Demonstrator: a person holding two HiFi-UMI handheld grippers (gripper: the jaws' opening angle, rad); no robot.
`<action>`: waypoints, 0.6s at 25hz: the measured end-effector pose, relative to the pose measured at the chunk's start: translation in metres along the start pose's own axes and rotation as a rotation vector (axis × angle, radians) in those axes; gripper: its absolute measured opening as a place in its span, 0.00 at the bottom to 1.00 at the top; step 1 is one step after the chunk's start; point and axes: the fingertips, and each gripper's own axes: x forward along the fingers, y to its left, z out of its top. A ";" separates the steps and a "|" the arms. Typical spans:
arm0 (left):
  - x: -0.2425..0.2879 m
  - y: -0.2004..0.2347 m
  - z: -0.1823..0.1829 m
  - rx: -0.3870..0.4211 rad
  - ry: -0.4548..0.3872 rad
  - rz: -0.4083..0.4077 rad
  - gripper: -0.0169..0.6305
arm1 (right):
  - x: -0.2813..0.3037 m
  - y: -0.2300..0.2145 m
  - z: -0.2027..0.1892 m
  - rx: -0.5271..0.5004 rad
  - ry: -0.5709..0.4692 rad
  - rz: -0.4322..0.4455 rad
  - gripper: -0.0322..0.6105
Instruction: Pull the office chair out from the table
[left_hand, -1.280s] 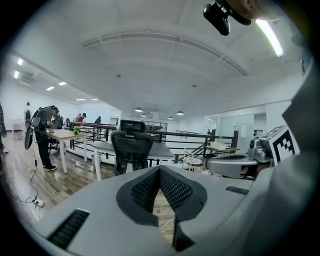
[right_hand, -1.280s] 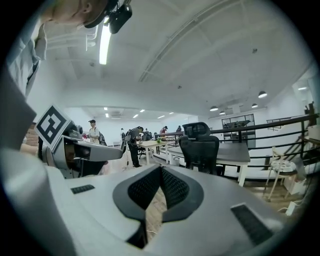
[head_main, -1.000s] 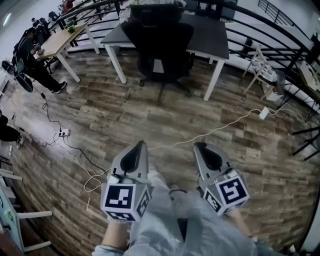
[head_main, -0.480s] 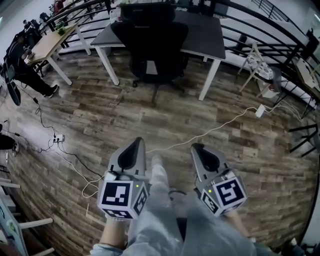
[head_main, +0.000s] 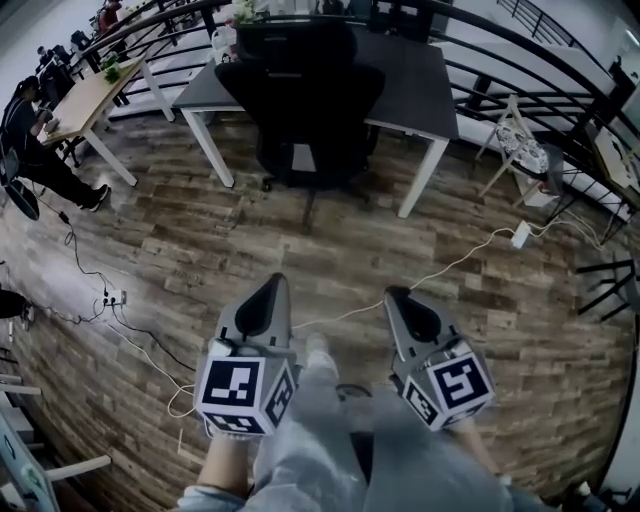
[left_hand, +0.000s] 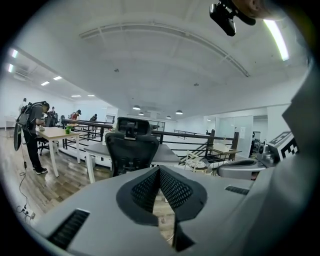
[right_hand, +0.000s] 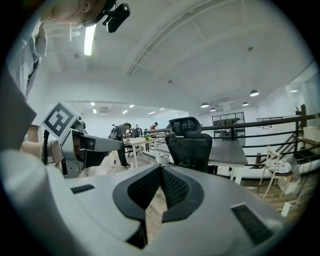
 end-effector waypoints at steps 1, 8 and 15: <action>0.008 0.006 0.005 -0.002 0.000 -0.003 0.04 | 0.008 -0.002 0.005 -0.001 0.001 -0.001 0.06; 0.054 0.042 0.029 -0.002 -0.002 -0.028 0.04 | 0.068 -0.017 0.029 -0.010 -0.002 -0.015 0.06; 0.089 0.079 0.052 0.010 -0.023 -0.050 0.04 | 0.118 -0.023 0.052 -0.027 -0.018 -0.036 0.06</action>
